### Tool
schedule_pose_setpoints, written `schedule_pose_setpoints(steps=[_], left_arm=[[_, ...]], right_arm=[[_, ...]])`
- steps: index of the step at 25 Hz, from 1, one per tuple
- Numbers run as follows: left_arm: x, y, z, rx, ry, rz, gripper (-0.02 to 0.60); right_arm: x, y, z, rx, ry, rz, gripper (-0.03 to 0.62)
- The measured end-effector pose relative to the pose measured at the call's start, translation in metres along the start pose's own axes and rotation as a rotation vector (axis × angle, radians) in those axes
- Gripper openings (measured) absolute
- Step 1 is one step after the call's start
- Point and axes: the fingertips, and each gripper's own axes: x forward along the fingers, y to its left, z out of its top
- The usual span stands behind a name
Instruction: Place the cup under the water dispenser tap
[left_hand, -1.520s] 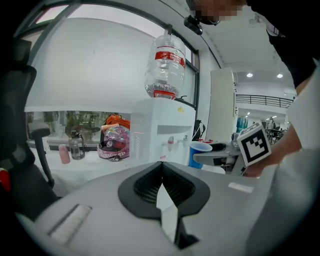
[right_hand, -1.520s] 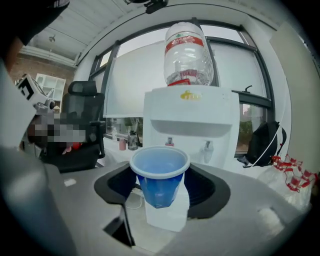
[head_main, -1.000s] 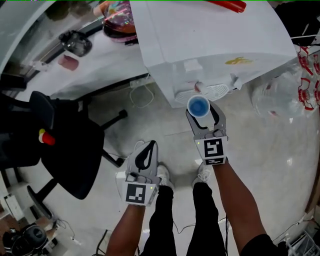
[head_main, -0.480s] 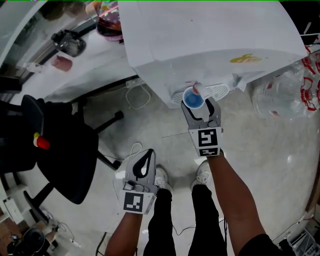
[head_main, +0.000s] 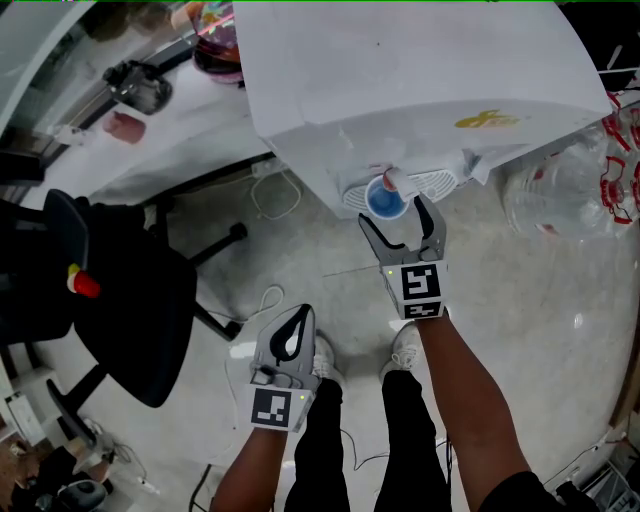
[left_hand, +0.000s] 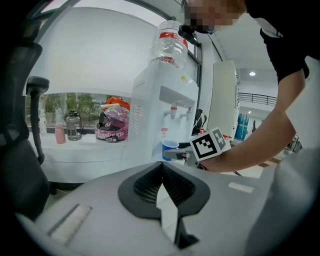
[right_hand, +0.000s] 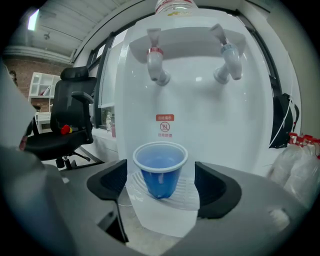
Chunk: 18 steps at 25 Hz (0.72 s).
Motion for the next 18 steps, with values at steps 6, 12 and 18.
schedule_pose_setpoints(steps=[6, 12, 18], left_arm=[[-0.01, -0.003, 0.022, 0.013, -0.005, 0.01, 0.017], [-0.027, -0.012, 0.082, 0.037, -0.07, 0.008, 0.015], [-0.056, -0.018, 0.125, 0.036, -0.097, -0.008, 0.015]], right_arm=[[-0.053, 0.02, 0.032, 0.029, -0.054, 0.005, 0.369], [-0.13, 0.038, 0.12, -0.023, -0.243, -0.046, 0.188], [-0.199, 0.048, 0.165, 0.003, -0.168, -0.055, 0.003]])
